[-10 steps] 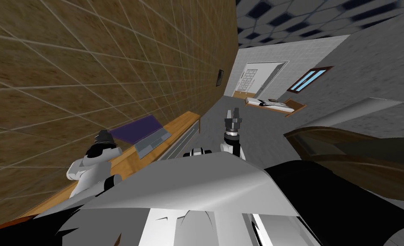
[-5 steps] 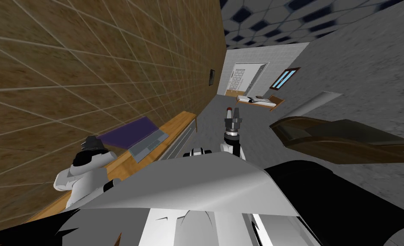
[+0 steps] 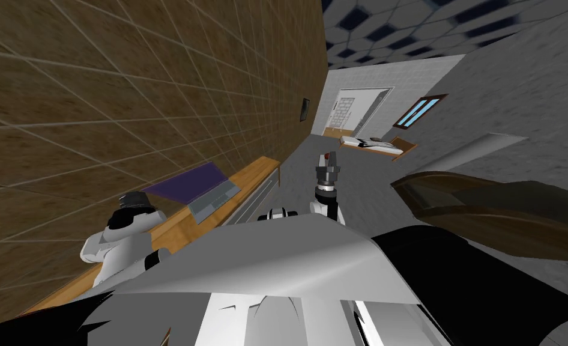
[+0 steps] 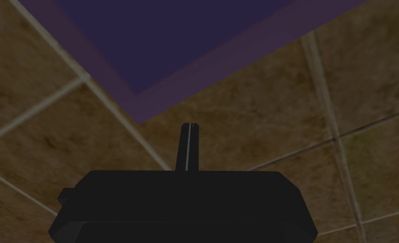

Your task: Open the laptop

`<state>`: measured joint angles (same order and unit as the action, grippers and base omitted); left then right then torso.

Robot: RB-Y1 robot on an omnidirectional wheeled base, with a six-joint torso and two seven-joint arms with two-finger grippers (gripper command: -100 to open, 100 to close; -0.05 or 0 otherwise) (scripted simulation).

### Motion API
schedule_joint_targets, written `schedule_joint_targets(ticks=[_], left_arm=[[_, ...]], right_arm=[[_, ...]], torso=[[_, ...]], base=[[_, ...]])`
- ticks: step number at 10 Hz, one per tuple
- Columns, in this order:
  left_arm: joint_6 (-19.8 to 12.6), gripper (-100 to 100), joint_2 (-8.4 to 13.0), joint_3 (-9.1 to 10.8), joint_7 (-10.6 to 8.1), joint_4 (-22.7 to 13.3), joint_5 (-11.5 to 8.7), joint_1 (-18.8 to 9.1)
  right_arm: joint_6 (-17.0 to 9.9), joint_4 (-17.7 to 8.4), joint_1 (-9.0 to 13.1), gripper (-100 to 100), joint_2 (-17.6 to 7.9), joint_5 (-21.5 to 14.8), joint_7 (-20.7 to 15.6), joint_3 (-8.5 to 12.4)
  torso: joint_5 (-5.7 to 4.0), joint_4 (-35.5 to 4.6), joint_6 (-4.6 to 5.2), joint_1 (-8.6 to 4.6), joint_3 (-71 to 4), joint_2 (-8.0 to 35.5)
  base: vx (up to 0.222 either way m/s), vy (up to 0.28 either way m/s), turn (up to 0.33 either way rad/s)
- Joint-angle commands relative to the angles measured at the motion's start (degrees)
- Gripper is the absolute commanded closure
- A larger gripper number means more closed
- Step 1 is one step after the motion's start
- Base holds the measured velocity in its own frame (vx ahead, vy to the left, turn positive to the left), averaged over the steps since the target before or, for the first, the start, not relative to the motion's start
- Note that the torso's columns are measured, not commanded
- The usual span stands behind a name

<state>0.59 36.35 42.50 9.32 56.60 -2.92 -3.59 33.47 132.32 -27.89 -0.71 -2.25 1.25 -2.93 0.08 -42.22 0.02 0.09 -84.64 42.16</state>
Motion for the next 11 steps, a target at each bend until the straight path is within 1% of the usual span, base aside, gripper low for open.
schedule_joint_targets(ticks=[1, 2, 3, 4, 5, 6, 7, 8, 9, 10, 11], left_arm=[[1.66, 100, 1.5, -3.82, -3.12, -2.39, 0.65, -1.24], [3.13, 100, 2.7, -5.93, -5.39, -4.39, 1.29, -2.4], [4.61, 100, 3.91, -8.07, -7.12, -6.39, 1.93, -3.57], [4.61, 100, 3.91, -9.7, -7.67, -6.39, 1.93, -3.57], [6.08, 100, 5.11, -11.27, -9.86, -8.36, 2.57, -4.73], [6.08, 100, 5.11, -12.65, -9.94, -8.39, 2.57, -4.73], [7.56, 100, 6.32, -14.47, -12.22, -9.82, 3.21, -5.9], [7.56, 100, 6.32, -15.59, -12.22, -10.39, 3.21, -5.9], [9.03, 100, 7.52, -17.75, -14.49, -12.38, 3.86, -7.06], [9.03, 100, 7.52, -18.53, -14.49, -12.38, 3.86, -7.06], [10.51, 100, 8.73, -20.61, -16.77, -14.38, 4.5, -8.23]], right_arm=[[0.0, 0.0, -0.01, 0, 0.0, 0.0, 0.0, 0.0], [0.0, 0.0, 0.01, 0, 0.0, 0.0, 0.0, 0.0], [0.0, 0.0, 0.0, 0, 0.0, 0.0, 0.0, 0.0], [0.0, 0.0, -0.01, 0, 0.0, 0.0, 0.0, 0.01], [0.0, 0.0, 0.01, 0, 0.0, 0.0, 0.0, 0.0], [0.0, 0.0, 0.0, 0, 0.0, 0.0, 0.0, 0.0], [0.0, 0.0, 0.01, 0, 0.0, 0.0, 0.0, 0.0], [0.0, 0.0, 0.0, 0, 0.0, 0.0, 0.0, 0.0], [0.0, 0.0, 0.01, 0, 0.0, 0.0, 0.0, 0.0], [0.0, 0.0, 0.0, 0, 0.0, 0.0, 0.0, 0.01], [0.0, 0.0, 0.01, 0, 0.0, 0.0, 0.0, 0.0]], torso=[[-0.07, -0.06, -0.06, -0.06, 0.07, 0.12], [-0.08, -0.09, 0.01, -0.06, 0.14, 0.22], [-0.11, -0.11, -0.14, -0.02, 0.14, 0.22], [-0.09, -0.08, -0.12, -0.05, 0.09, 0.13], [-0.07, -0.07, 0.05, -0.06, 0.08, 0.13], [-0.08, -0.07, -0.04, -0.06, 0.07, 0.12], [-0.07, -0.07, 0.02, -0.06, 0.1, 0.16], [-0.09, -0.07, -0.06, -0.08, 0.08, 0.13], [-0.07, -0.06, 0.01, -0.08, 0.09, 0.13], [-0.08, -0.05, -0.05, -0.05, 0.04, 0.07], [-0.08, -0.06, 0.03, -0.11, 0.08, 0.13]], base=[[0.069, -0.042, 0.135], [0.065, -0.048, 0.235], [0.089, -0.066, 0.432], [0.074, -0.051, 0.129], [0.068, -0.047, 0.206], [0.053, -0.044, 0.119], [0.059, -0.049, 0.238], [0.056, -0.042, 0.141], [0.074, -0.034, 0.266], [0.055, -0.047, 0.119], [0.052, -0.065, 0.23]])
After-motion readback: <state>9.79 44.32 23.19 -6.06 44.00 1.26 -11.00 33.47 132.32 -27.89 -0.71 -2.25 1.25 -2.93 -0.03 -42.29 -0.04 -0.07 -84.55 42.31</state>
